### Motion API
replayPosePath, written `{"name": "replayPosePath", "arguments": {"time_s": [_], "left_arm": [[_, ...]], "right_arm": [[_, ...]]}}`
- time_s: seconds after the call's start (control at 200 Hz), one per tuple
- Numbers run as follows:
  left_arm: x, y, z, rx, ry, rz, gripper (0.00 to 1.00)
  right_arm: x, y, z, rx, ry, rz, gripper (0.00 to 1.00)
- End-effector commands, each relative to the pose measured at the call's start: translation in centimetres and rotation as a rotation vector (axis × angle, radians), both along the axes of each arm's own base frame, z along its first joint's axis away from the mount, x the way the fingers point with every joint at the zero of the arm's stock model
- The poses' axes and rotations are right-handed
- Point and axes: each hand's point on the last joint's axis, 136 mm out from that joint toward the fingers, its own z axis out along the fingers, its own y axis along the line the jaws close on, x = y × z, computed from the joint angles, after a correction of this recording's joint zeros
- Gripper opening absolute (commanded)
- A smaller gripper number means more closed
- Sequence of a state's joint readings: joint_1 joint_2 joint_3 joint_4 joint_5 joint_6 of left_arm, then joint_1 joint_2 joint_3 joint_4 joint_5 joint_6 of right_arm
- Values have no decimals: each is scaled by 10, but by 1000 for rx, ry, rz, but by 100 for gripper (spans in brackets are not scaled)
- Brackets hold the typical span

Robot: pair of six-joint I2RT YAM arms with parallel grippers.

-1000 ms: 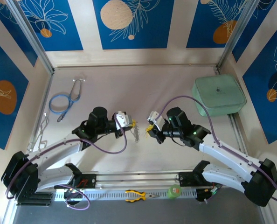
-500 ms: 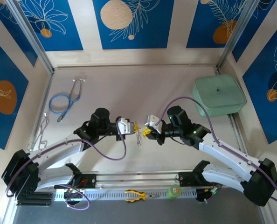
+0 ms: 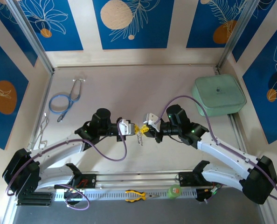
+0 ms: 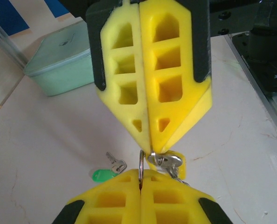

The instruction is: Put the keys on the keyring

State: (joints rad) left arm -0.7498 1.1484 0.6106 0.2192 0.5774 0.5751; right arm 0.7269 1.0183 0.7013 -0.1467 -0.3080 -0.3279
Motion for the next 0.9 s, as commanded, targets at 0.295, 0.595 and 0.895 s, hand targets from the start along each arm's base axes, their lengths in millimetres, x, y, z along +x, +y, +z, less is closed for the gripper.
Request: {"name": "replayPosePath", "arguments": {"time_s": [0.295, 0.595, 0.895], "left_arm": [[-11, -5, 9, -26, -10, -59, 0], [-2, -4, 13, -38, -50, -8, 0], [9, -1, 17, -54, -129, 55, 0]], "right_arm": [[30, -1, 11, -9, -37, -151, 0], [48, -10, 6, -30, 36, -288, 0], [54, -10, 2, 6, 189, -375, 0]]}}
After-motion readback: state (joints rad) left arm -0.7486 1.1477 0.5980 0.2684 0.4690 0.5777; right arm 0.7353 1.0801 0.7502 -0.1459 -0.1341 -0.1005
